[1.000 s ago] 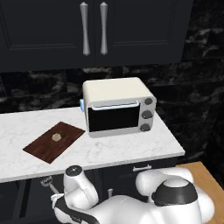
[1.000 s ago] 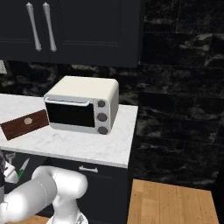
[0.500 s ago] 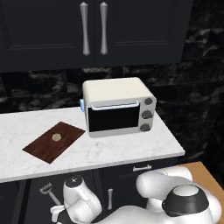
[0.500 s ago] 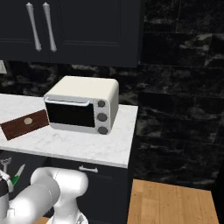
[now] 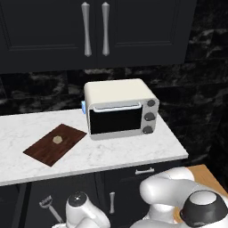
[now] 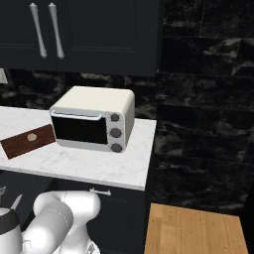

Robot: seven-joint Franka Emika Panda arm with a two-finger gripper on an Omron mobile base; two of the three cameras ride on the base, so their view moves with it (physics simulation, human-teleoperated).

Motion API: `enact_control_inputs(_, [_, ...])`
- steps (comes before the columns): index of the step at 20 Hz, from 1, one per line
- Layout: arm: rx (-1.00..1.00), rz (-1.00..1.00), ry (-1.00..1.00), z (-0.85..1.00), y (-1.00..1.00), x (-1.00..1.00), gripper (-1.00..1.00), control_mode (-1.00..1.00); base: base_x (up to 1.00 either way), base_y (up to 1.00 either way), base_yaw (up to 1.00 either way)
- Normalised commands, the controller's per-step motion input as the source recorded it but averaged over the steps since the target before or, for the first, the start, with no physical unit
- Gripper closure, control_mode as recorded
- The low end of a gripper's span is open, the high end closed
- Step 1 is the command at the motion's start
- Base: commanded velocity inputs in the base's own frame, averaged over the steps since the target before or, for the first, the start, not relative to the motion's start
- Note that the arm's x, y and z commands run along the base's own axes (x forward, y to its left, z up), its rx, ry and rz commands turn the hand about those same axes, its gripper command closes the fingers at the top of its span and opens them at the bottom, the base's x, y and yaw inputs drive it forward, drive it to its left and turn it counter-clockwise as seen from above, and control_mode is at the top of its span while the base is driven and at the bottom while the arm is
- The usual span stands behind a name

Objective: Place the appropriate cutting tool for cutting the garlic skin on the cutting board.

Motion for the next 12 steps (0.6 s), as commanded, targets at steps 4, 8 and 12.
enact_control_inputs(4, [0.00, 0.00, 0.00, 0.26, 0.00, 0.49, -1.00, -1.00, 0.00, 0.00, 0.00])
enact_control_inputs(8, [0.00, 0.00, 0.00, 0.59, 0.17, 0.60, -1.00, -1.00, 0.00, 0.00, 0.00])
enact_control_inputs(12, [-0.01, 0.01, 0.00, 0.28, 0.38, 0.39, -1.00, -1.00, 0.00, 0.00, 0.00])
